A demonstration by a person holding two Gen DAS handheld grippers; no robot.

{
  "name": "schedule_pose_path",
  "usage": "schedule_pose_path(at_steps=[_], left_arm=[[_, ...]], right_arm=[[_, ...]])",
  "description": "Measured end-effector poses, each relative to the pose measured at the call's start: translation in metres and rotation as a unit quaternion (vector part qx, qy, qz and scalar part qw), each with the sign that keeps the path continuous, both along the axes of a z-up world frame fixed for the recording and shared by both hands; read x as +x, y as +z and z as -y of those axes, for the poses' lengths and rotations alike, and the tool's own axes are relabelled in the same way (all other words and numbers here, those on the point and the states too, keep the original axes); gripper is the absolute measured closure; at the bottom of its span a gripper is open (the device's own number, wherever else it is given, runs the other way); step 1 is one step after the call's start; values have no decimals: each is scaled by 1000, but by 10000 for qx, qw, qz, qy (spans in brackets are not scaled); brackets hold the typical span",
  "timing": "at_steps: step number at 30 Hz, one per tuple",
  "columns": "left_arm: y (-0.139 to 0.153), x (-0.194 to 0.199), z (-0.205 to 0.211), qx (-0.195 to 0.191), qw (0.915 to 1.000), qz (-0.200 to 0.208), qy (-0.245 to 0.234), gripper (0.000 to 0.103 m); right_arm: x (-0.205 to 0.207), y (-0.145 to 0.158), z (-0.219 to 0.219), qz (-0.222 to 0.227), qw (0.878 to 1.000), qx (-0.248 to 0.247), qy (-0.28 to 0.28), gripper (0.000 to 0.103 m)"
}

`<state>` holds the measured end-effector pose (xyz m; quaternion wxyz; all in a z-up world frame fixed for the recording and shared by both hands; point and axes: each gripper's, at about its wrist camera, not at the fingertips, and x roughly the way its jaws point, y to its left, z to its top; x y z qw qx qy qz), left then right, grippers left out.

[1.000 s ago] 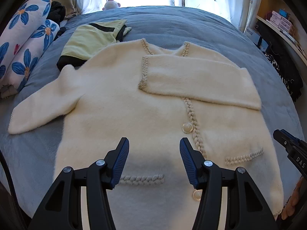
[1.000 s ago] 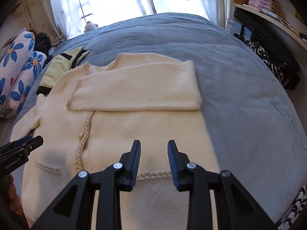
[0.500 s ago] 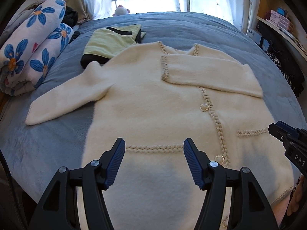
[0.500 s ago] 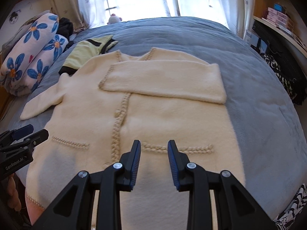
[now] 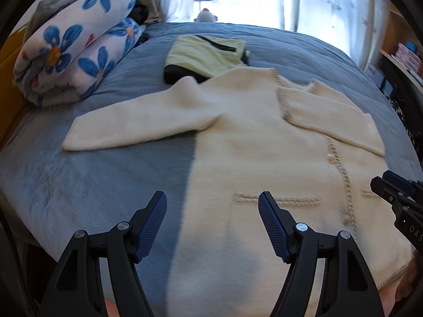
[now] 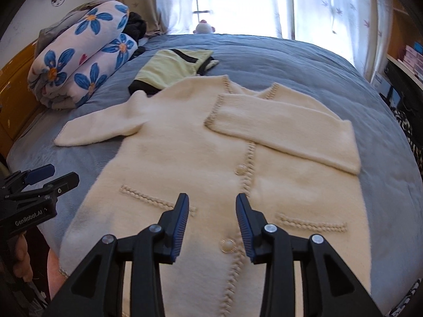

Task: Fold large clothes
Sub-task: 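Move the left tool to the other sleeve cuff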

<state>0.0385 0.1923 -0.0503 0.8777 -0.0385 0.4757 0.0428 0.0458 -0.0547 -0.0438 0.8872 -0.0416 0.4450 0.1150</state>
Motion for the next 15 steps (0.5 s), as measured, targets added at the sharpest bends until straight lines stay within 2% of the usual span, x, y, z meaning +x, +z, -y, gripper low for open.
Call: schedule_pose_path(at_steps=[15], left_arm=[[-49, 31, -120, -557, 9950, -303, 776, 33]], right_arm=[[52, -24, -97, 3, 9991, 215, 359, 66]])
